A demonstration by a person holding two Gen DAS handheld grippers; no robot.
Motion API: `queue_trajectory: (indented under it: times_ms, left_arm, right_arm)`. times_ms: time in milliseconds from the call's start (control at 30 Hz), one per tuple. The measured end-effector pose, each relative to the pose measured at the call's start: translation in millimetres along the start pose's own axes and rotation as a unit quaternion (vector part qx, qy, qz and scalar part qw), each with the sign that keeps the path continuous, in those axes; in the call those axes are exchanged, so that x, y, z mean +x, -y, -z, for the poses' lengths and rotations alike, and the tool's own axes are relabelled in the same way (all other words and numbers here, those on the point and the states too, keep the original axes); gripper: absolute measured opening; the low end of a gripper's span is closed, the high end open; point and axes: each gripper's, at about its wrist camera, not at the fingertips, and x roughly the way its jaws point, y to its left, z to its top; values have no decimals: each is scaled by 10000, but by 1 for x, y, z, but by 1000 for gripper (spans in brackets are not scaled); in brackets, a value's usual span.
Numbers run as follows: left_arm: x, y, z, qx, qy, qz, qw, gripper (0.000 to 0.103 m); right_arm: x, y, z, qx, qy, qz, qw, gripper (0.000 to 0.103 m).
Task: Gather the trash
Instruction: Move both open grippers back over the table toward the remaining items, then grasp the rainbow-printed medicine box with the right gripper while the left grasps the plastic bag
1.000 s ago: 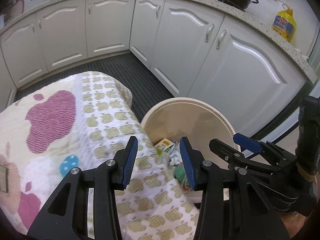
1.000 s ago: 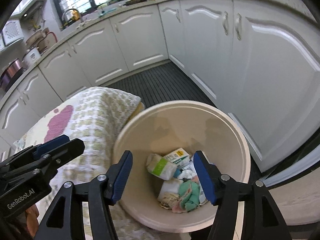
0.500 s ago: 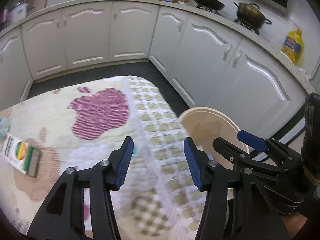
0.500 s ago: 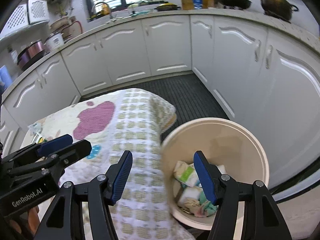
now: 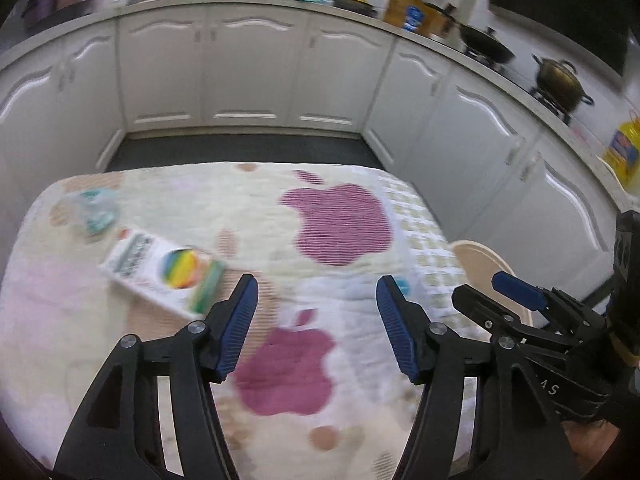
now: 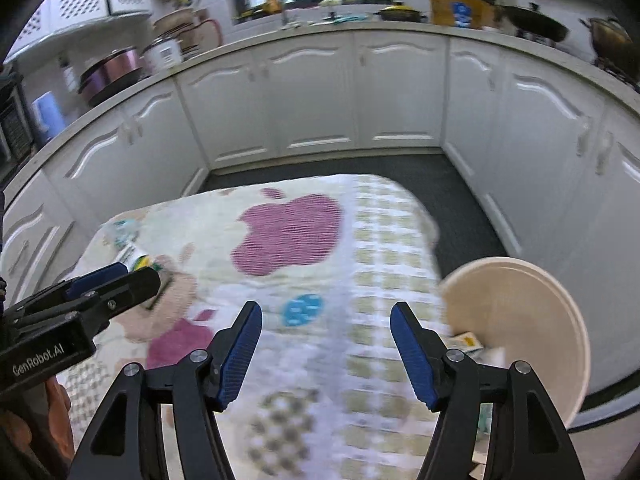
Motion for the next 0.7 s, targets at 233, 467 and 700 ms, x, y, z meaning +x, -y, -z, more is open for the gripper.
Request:
queue_trajectory:
  times_ms: [233,467,700]
  left_arm:
    - [-18,-78,2,-556,-60,-449,9974,61]
    - [-23,-151,1,-1106,-236,-734,9909,61]
    - [-15,-195,-3,-1361,-389,-839,9864,61]
  right_arm:
    - [33,-57,-2,-536,-353,-656,9958,65]
    - [67,-104,-9,-1069,-569,-1307,9840,65]
    - [85,-150,-21,-1770,-519,-1718,9677,70]
